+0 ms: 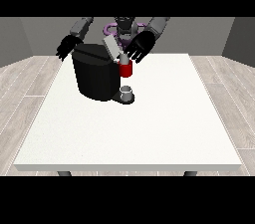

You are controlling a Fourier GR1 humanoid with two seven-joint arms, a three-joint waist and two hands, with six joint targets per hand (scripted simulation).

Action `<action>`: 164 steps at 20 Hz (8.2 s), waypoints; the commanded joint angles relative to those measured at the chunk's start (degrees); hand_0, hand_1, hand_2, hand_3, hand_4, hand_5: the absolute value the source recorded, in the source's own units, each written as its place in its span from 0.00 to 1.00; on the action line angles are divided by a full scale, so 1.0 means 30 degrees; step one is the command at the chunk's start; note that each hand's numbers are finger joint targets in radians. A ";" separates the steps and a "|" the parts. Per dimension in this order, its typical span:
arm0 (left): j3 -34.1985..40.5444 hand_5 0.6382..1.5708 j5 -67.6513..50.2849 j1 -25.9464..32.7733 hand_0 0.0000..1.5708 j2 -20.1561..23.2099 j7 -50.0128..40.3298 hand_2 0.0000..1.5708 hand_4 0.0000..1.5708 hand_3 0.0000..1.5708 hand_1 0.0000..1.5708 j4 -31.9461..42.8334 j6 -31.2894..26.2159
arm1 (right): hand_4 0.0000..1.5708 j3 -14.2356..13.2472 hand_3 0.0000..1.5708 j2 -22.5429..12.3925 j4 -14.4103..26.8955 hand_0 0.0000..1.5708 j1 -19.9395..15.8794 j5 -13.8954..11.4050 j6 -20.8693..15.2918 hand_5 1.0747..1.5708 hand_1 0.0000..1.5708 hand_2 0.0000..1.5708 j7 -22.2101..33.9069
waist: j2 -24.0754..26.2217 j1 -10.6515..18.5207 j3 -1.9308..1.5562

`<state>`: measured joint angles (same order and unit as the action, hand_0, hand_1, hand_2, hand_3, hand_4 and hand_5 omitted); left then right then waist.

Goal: Insert the coffee pod into the coffee machine and close the lid

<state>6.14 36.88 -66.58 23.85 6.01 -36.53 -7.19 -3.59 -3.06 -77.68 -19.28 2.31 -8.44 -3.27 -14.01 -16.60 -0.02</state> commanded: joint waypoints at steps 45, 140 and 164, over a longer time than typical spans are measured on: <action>-0.1132 1.00 0.2246 -0.0034 0.00 0.0842 0.1387 0.00 0.00 0.00 0.00 0.0548 -0.1528 | 0.22 -0.0241 0.00 -0.0058 0.0052 0.00 -0.0342 -0.0082 -0.0663 1.00 0.00 0.00 0.0181 | -0.0463 0.0428 0.0001; 0.1015 1.00 -1.2632 1.7580 0.00 -0.6375 -0.0102 0.00 0.00 0.00 0.00 -1.4402 -0.1846 | 0.00 -0.0467 0.00 -0.1883 0.6929 0.00 -0.6958 -0.1387 0.3864 1.00 0.00 0.00 -0.1143 | 0.2848 0.8463 0.0006; 0.1585 1.00 -1.3071 1.7469 0.00 -0.5497 -0.0120 0.00 0.08 0.00 0.00 -1.2749 -0.1217 | 0.08 0.1712 0.00 0.0673 0.5631 0.00 -0.8346 -0.2722 0.4351 1.00 0.00 0.00 -0.0007 | 0.4805 0.7030 0.0009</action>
<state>10.55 -2.31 -14.83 7.15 5.53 -75.90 -11.25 0.05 -3.93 -58.32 -46.11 -6.74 3.48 -3.17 -2.37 6.61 0.00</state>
